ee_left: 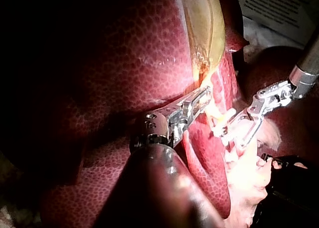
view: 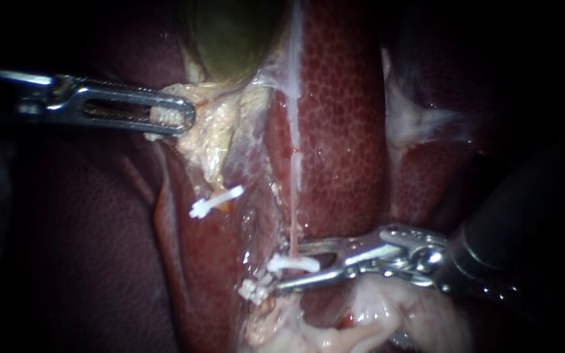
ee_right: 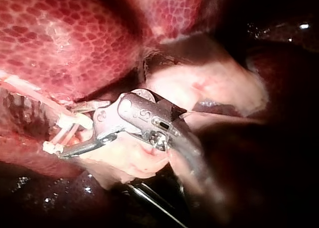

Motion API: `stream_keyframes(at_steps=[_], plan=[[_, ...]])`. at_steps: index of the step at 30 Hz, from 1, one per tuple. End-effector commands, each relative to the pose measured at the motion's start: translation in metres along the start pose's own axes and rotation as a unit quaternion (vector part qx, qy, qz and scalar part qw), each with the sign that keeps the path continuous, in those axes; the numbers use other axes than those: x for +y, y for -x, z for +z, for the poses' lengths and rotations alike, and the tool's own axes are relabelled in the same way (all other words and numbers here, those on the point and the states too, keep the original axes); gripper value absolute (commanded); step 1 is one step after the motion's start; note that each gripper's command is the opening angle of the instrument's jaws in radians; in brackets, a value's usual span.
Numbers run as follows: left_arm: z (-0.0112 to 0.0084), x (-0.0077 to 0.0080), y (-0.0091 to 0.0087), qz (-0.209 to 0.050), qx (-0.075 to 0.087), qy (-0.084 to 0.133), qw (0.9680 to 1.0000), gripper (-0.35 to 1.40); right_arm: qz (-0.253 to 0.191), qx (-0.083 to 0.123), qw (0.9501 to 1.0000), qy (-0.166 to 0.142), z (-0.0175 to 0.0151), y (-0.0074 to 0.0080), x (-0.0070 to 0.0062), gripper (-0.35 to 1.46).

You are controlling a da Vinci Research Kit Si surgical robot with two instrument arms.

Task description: Going back first clip right tube

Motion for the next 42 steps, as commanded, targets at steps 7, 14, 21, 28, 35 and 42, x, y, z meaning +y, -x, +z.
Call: stream_keyframes(at_steps=[7,14,21,28,35,42], plan=[[0.0001,0.0,0.0,0.0,0.0,0.0,1.0,-0.35,-0.077,0.003,0.997,-0.008,-0.0037,-0.0021,-0.0003,0.6],[0.0001,0.0,-0.0001,0.0,0.0,0.001,1.0,-0.35,-0.125,0.013,0.9919,-0.018,-0.0069,-0.0058,-0.002,0.6],[0.0004,-0.0001,-0.0002,0.0,-0.001,0.001,1.0,-0.35,-0.141,0.045,0.9885,-0.031,-0.0105,-0.0103,-0.0042,0.6],[0.0015,-0.0001,-0.0005,0.001,-0.002,0.003,1.0,-0.35,-0.144,0.048,0.9878,-0.034,-0.012,-0.0119,-0.0051,0.6],[0.0042,-0.0003,-0.0019,0.005,0.001,-0.005,1.0,-0.35,-0.144,0.047,0.9878,-0.034,-0.0121,-0.0117,-0.005,0.6],[0.0078,0.0,-0.0038,0.011,0.014,-0.006,0.9998,-0.35,-0.145,0.047,0.9877,-0.035,-0.0121,-0.0116,-0.0051,0.6]])
